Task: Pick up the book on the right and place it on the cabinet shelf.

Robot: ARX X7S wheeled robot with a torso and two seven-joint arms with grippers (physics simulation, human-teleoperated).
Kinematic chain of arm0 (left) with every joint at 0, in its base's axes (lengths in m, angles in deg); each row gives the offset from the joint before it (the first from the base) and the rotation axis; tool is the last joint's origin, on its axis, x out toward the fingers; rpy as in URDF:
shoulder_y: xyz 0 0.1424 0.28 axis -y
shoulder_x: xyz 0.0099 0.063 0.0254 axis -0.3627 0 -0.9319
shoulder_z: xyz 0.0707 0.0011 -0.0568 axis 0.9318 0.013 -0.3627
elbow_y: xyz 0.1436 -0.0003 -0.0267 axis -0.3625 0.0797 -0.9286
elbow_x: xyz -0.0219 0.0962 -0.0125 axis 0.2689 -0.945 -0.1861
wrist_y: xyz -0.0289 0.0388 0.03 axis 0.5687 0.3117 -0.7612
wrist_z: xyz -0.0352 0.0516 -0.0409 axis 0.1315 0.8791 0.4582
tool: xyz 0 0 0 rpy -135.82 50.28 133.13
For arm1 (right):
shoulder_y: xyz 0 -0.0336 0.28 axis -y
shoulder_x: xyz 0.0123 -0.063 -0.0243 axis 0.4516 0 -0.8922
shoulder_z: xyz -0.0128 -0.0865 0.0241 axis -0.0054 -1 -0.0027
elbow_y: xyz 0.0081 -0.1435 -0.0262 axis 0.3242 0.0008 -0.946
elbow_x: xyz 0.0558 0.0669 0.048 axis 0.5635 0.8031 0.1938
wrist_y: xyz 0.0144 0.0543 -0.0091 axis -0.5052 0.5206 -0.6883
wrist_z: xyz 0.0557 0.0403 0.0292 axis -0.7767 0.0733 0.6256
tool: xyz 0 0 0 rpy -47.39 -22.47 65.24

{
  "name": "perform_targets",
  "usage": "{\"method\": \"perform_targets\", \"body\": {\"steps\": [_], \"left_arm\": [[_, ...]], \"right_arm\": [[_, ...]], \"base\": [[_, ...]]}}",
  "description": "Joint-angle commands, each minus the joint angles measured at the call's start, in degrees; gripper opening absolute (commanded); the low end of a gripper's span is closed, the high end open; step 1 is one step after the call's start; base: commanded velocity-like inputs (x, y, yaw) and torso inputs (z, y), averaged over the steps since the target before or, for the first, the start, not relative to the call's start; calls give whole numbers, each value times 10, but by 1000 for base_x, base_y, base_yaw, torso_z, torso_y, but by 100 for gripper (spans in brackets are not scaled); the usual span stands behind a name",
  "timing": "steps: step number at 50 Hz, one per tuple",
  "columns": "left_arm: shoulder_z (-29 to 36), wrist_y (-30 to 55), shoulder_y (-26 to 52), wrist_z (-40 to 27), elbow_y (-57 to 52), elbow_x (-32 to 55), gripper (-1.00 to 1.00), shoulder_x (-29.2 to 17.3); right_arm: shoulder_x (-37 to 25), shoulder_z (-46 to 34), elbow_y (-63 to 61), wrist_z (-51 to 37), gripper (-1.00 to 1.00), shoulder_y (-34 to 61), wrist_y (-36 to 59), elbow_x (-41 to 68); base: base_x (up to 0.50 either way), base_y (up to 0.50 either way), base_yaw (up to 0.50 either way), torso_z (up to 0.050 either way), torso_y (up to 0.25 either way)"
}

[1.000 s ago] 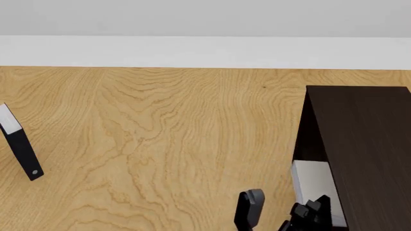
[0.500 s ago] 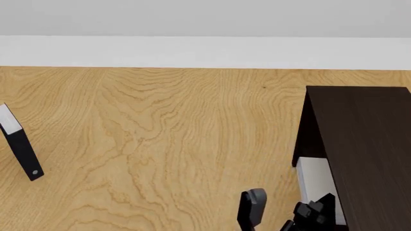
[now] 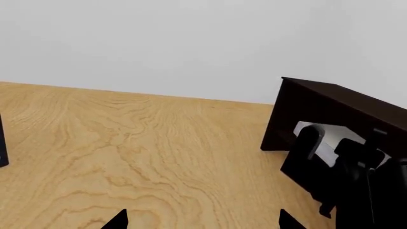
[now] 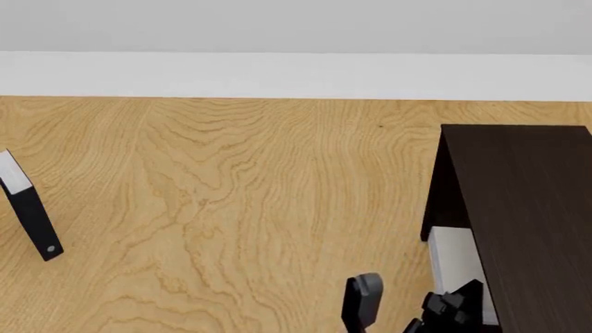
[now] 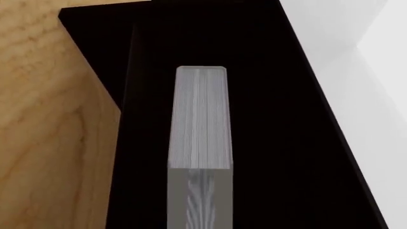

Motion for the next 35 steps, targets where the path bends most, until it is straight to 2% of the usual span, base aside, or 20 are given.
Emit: {"method": "perform_targets", "body": {"steps": [1, 8, 9, 29, 35], "left_arm": [[1, -1, 1, -2, 1, 1, 100, -2], [2, 1, 2, -3, 0, 3, 100, -3], [2, 1, 2, -3, -1, 3, 100, -3], [4, 3, 3, -8, -5, 6, 100, -7], [5, 3, 3, -10, -7, 6, 100, -7]], "right_arm": [[-43, -9, 86, 87, -100, -9, -4, 29], [-36, -8, 101, 115, -100, -16, -34, 25], [-34, -10, 104, 116, 100, -17, -36, 24], [-122, 52, -99, 64, 100, -13, -47, 79], [-150, 73, -169, 69, 100, -15, -81, 94]], "base": [[0, -5, -11, 0, 0], [3, -6, -11, 0, 0], [14, -6, -11, 0, 0], [5, -6, -11, -2, 0], [2, -6, -9, -2, 0]]}}
